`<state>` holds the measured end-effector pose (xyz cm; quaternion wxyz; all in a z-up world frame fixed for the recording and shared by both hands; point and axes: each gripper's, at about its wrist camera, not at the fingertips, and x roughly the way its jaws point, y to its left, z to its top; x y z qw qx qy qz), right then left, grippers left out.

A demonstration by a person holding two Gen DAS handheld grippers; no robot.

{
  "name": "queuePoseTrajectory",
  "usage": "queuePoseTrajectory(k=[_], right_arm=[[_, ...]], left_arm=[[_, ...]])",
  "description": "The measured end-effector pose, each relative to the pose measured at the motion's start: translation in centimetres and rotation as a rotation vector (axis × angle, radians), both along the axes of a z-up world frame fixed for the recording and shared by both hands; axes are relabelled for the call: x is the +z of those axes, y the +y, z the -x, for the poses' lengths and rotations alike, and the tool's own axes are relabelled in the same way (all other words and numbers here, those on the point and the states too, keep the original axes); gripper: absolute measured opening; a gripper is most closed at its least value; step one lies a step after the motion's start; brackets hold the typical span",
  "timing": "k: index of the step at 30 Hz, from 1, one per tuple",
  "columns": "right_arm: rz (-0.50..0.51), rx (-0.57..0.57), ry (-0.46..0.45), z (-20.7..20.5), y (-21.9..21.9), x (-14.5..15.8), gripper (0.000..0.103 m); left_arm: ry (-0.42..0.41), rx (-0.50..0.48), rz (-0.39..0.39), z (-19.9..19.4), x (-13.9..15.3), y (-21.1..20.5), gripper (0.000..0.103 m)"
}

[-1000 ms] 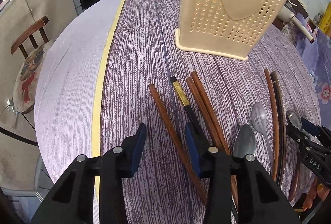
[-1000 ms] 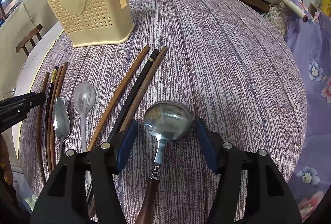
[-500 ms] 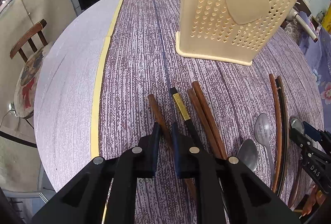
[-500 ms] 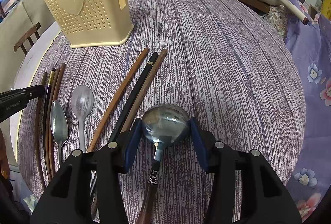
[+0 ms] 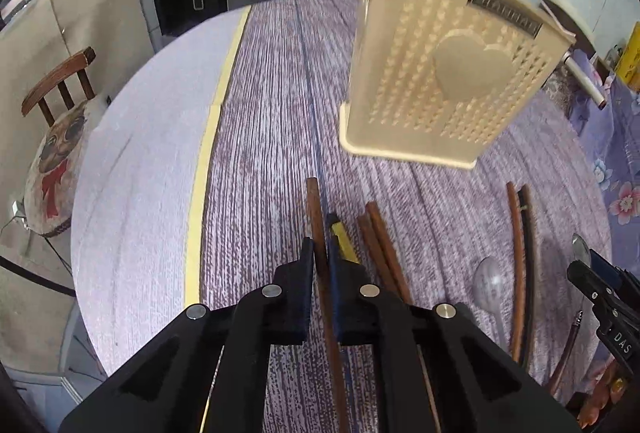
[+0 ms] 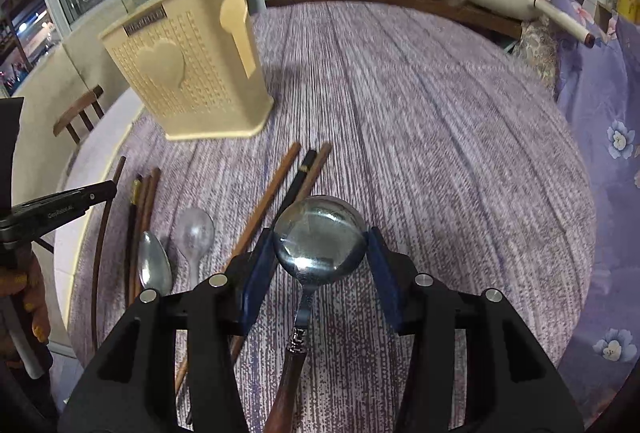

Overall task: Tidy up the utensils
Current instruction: 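Close the right tool on the ladle handle while the left tool grips the brown chopstick, then lift the ladle with the right tool while the left tool carries the chopstick to the holder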

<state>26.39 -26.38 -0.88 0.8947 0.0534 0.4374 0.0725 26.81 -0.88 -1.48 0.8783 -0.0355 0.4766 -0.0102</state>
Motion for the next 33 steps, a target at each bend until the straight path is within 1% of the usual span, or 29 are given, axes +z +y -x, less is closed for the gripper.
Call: queuePoseTrajectory(k=[3, 6, 8, 11, 13, 17, 21, 33], right_arm=[[-0.002, 0.003, -0.064, 0.9, -0.2, 1.8, 0.048], [-0.003, 0.011, -0.116, 1.7, -0.3, 3.5, 0.048], [-0.006, 0.019, -0.155, 2.2, -0.4, 4.7, 0.048], [0.021, 0.032, -0.207, 3.1, -0.4, 6.2, 0.048], [0.047, 0.037, -0.233, 3.7, -0.3, 6.9, 0.048], [0.058, 0.043, -0.255, 4.3, -0.5, 7.6, 0.048], [0.059, 0.038, -0.267, 4.6, -0.6, 8.0, 0.048], [0.043, 0.055, -0.301, 5.1, -0.2, 9.3, 0.048]], left_arm=[[-0.056, 0.000, -0.005, 0.4, 1.6, -0.1, 0.008], [-0.100, 0.000, 0.037, 0.9, 3.2, 0.3, 0.008], [-0.141, -0.002, 0.044, 1.3, 4.5, 0.3, 0.008], [-0.213, -0.010, 0.032, 2.2, 6.7, 0.0, 0.008], [-0.243, -0.019, 0.038, 2.7, 7.6, -0.1, 0.008], [-0.300, -0.030, 0.047, 3.5, 9.3, 0.3, 0.008], [-0.345, -0.035, 0.048, 4.3, 10.2, 0.7, 0.007], [-0.392, -0.037, 0.068, 5.5, 11.5, 2.2, 0.007]])
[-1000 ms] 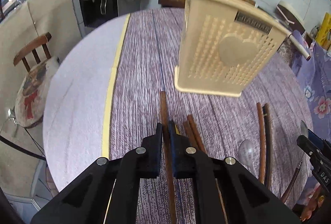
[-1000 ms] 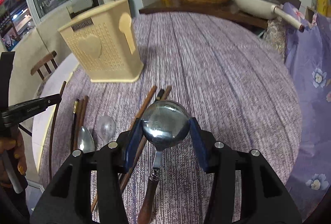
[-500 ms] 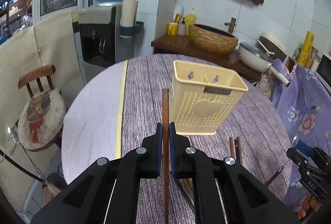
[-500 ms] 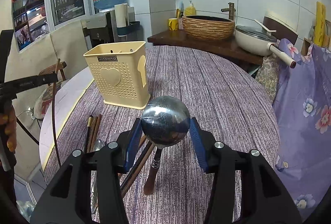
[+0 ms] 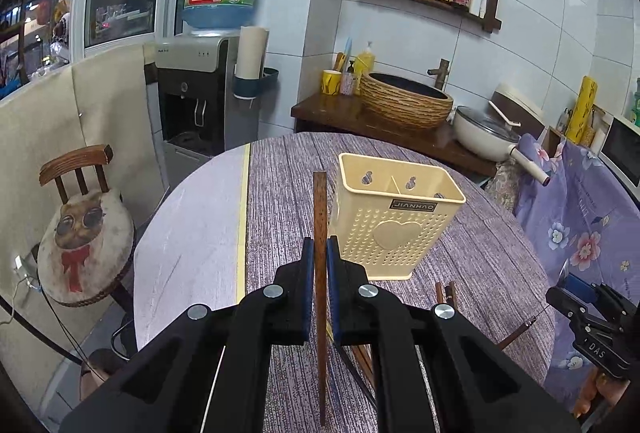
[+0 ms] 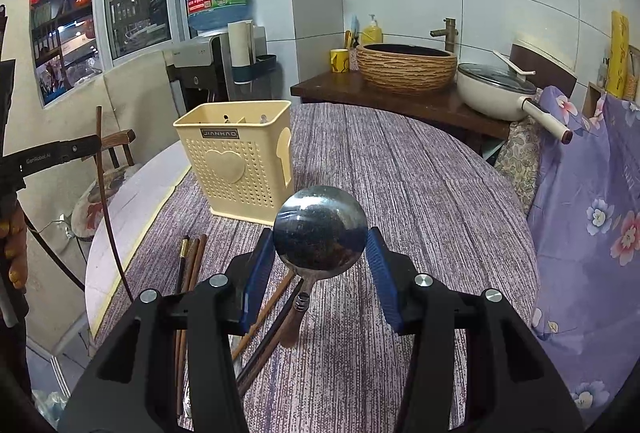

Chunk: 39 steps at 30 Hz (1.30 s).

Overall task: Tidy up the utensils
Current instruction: 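Lift the ladle with the right tool while the left tool carries the chopstick to the holder, then lower the ladle and chopstick into the beige holder and open both tools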

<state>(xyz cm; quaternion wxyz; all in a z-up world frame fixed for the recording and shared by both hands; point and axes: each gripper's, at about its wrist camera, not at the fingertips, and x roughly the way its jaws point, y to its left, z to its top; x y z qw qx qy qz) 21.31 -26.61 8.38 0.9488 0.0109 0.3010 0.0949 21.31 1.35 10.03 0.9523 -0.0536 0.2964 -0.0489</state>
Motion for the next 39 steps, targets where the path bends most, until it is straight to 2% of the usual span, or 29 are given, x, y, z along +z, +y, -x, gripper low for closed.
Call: queuePoseTrajectory(k=[7, 11, 16, 21, 25, 28, 31, 34, 39], right_arm=[[-0.011, 0.035, -0.016, -0.5, 0.8, 1.4, 0.048], [-0.036, 0.064, -0.036, -1.3, 1.4, 3.2, 0.048], [-0.033, 0.078, -0.114, -3.5, 2.8, 7.7, 0.048], [-0.034, 0.046, -0.205, -7.2, 4.7, 13.6, 0.048], [0.004, 0.019, -0.247, -9.8, 6.4, 16.3, 0.048], [0.037, -0.003, -0.253, -11.7, 7.8, 16.4, 0.048], [0.063, -0.009, -0.238, -13.2, 8.9, 15.2, 0.048], [0.097, -0.020, -0.222, -14.1, 9.7, 13.2, 0.048], [0.098, -0.002, -0.152, -15.4, 10.1, 9.0, 0.048]], left_arm=[[-0.024, -0.004, 0.019, 0.3, 1.5, 0.8, 0.007], [-0.048, -0.011, 0.032, -0.1, 3.4, 1.0, 0.007], [-0.115, -0.039, 0.056, -1.1, 8.4, 0.4, 0.007], [-0.202, -0.017, 0.068, -3.2, 14.1, -0.6, 0.007], [-0.267, 0.022, 0.070, -5.5, 16.3, -1.8, 0.007], [-0.276, 0.032, 0.077, -7.7, 16.0, -2.8, 0.007], [-0.272, 0.059, 0.082, -9.4, 14.7, -3.4, 0.007], [-0.249, 0.081, 0.048, -10.7, 12.2, -4.0, 0.007], [-0.155, 0.086, 0.083, -12.2, 7.5, -3.3, 0.007]])
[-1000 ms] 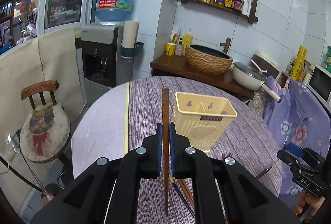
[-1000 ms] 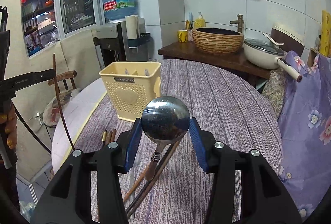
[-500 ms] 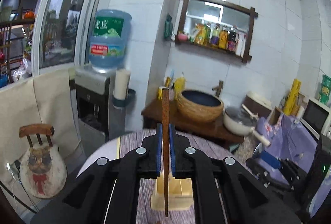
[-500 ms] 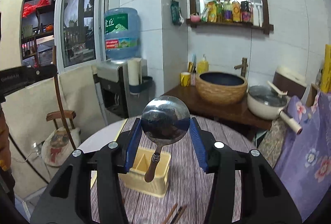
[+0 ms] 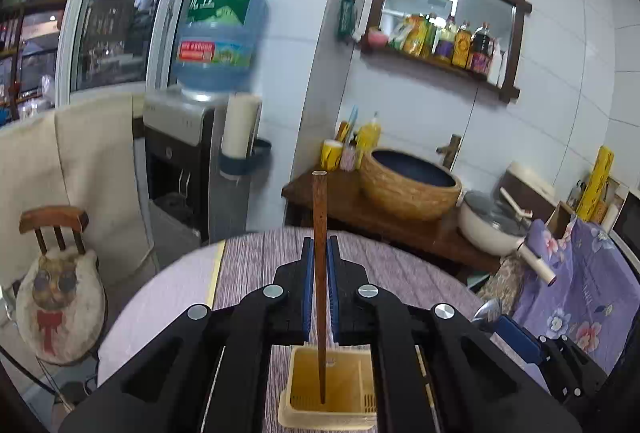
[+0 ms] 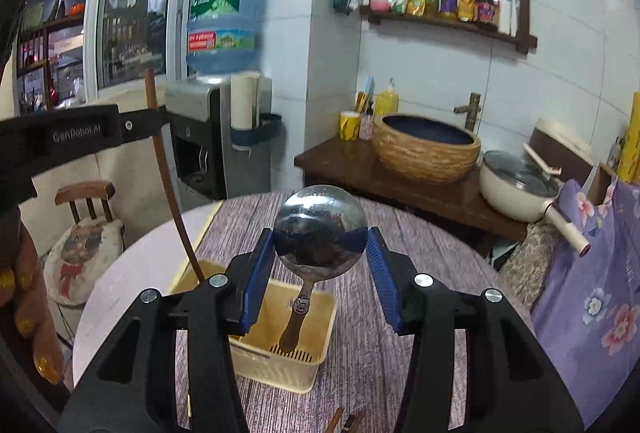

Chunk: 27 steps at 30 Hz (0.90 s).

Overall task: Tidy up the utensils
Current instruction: 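Lower the ladle and chopstick into the beige holder and open both tools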

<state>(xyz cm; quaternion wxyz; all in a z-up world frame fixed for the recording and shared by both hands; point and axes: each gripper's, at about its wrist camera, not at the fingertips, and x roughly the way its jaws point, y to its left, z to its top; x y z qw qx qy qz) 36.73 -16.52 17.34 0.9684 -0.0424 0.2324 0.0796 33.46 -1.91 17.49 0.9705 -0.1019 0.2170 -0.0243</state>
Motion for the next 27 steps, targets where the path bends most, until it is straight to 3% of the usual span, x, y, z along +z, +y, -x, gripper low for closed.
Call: queuePoseTrajectory(k=[9, 17, 18, 20, 21, 22, 24, 27], right_arm=[[-0.011, 0.008, 0.077, -0.9, 0.2, -5.0, 0.048], [-0.023, 0.011, 0.081, -0.8, -0.4, -6.4, 0.049], [-0.027, 0.014, 0.074, -0.7, -0.5, -6.4, 0.051], [-0.027, 0.018, 0.038, -0.1, -0.6, -6.0, 0.069], [-0.020, 0.017, 0.018, 0.3, -0.6, -5.8, 0.075], [-0.011, 0.019, -0.001, 0.8, -0.5, -5.5, 0.075], [0.011, 0.025, -0.034, 2.0, -0.5, -5.1, 0.075], [0.016, 0.032, -0.059, 4.3, -1.1, -4.9, 0.077]], left_arm=[[0.109, -0.029, -0.014, -0.4, -5.8, -0.2, 0.007], [0.127, -0.037, -0.018, -0.2, -7.0, -0.4, 0.007], [0.120, -0.042, -0.016, -0.1, -6.9, -0.4, 0.007], [0.108, -0.057, -0.016, 0.3, -6.6, -0.5, 0.008], [0.101, -0.067, -0.016, 0.7, -6.4, -0.5, 0.014], [0.093, -0.075, -0.015, 1.2, -6.2, -0.5, 0.021], [0.060, -0.075, -0.002, 2.6, -5.8, -0.1, 0.058], [0.016, -0.074, 0.004, 5.1, -5.5, 0.4, 0.062]])
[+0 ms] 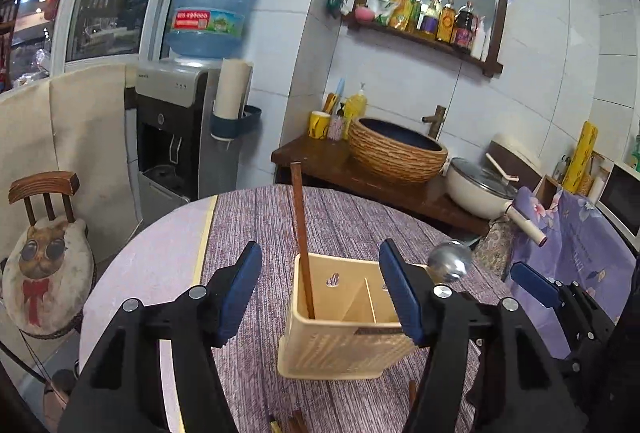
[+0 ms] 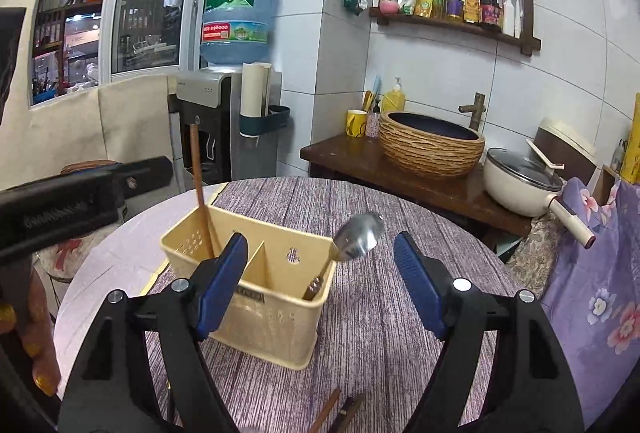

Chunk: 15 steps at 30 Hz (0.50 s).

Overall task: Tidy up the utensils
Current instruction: 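Lower the ladle and chopstick into the beige holder and open both tools, then move both tools back down to the remaining utensils on the table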

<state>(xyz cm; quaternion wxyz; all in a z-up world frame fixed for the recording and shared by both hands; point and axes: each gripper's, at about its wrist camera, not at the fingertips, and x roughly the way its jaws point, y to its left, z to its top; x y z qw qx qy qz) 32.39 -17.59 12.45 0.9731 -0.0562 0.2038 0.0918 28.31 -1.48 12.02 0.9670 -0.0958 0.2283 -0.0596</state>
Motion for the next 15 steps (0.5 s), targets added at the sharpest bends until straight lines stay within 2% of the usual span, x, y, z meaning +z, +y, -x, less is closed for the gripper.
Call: queuePoseTrajectory(k=[3, 6, 9, 15], right_arm=[[-0.010, -0.004, -0.005, 2.5, -1.1, -0.3, 0.080], [-0.017, -0.019, 0.013, 4.6, -2.3, -1.2, 0.081], [-0.031, -0.034, 0.065, 6.3, -3.5, -2.8, 0.081], [-0.036, -0.083, 0.178, 8.5, -5.4, -6.8, 0.081]], left_arm=[[-0.002, -0.005, 0.013, 2.2, -0.3, 0.7, 0.077], [0.020, 0.001, 0.039, 4.2, -1.6, 1.5, 0.081], [0.053, 0.015, 0.029, 5.6, -3.3, 2.1, 0.084], [0.165, 0.020, -0.063, 7.7, -8.0, 2.1, 0.087]])
